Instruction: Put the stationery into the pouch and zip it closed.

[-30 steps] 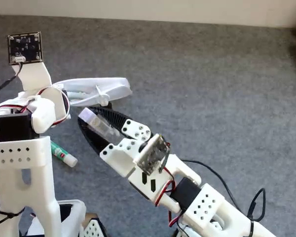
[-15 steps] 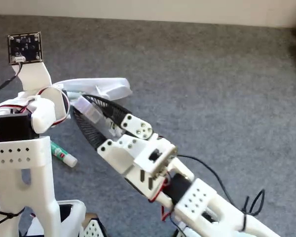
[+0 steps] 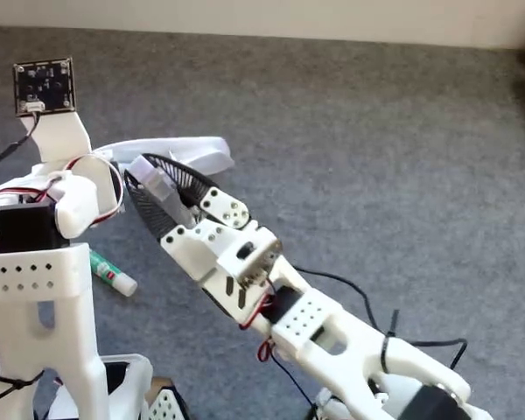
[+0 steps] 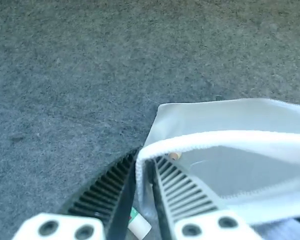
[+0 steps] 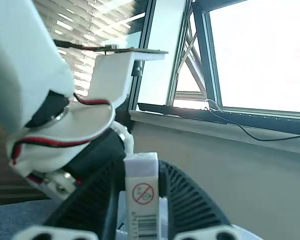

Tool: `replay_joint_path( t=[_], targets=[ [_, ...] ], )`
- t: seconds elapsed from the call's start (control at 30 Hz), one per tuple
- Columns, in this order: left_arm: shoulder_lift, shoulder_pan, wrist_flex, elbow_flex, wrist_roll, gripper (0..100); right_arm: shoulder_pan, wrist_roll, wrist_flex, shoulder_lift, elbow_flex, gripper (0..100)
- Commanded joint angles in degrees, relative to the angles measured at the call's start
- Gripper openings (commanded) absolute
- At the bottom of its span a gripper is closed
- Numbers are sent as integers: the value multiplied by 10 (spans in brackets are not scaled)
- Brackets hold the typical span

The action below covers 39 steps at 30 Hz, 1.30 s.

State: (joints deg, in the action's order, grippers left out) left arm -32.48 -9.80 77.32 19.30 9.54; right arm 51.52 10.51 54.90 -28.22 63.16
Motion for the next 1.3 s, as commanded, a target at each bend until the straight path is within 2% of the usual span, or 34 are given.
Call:
replay_joint_path(
  t=[0.0,0.67,1.1,1.27],
  targets=[
    [2,8,-5,11,-3,6,-10,-2,17,12,-69,5],
    [4,10,-5,12,-4,6,-7,-4,21,58,-120,5],
    [4,7,-5,12,-4,6,-11,-4,145,123,-44,5],
    [4,7,-5,12,-4,6,-9,0,157,123,-26,10]
  ],
)
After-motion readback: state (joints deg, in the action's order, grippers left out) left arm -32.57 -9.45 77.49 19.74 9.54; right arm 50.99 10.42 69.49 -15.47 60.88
